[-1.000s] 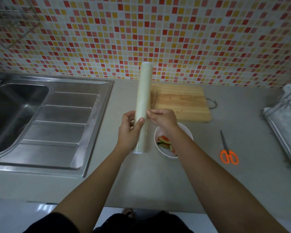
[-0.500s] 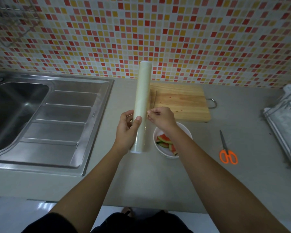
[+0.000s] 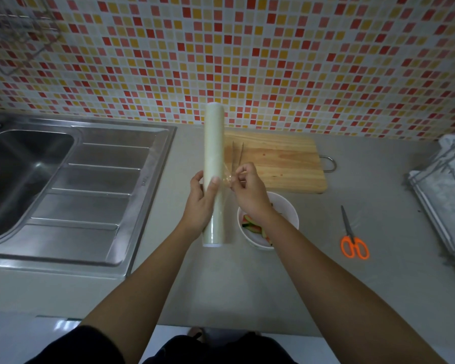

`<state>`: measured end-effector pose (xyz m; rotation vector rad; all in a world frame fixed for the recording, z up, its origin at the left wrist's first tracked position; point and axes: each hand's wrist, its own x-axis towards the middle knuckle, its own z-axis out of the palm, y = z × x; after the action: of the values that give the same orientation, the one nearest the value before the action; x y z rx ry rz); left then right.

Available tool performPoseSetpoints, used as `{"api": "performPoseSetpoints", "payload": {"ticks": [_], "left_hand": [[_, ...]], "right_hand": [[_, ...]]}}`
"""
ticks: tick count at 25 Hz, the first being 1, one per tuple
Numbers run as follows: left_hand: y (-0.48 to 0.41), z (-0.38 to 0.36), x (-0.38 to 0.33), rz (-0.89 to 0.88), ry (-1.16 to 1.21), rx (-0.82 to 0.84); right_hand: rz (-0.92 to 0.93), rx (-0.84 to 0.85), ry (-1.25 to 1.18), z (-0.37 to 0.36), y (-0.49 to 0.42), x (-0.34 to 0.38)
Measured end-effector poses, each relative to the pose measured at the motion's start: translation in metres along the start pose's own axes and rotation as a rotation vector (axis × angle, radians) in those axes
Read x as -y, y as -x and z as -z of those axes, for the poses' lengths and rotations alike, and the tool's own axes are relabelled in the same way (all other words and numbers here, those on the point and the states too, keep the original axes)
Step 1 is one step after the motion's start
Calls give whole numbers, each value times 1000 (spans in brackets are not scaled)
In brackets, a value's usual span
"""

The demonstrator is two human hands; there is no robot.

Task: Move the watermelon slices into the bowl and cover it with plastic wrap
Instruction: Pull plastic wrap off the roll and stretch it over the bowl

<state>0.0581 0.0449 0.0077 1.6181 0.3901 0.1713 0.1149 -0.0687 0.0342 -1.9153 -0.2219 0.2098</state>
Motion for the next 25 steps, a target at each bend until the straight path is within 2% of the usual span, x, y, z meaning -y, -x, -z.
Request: {"api": "performPoseSetpoints", "payload": {"ticks": [4,10,16,21,25], "left_hand": [[-3,-3,0,6,-48,-20],[-4,-1,-5,35,-26,15],[-2,-1,-7,70,-92,-24],[3,-7,-6,5,-123,-5],[4,-13,-9,16,-122,-19]], "right_hand": [[47,-36,32,0,4,-5],[-55,-73,-41,1,-1,-2],[-141,-70,-286,-3,3,0],[-58,-102,-345,-6,6,1],[84,-267,-231,-10,8,5]]}}
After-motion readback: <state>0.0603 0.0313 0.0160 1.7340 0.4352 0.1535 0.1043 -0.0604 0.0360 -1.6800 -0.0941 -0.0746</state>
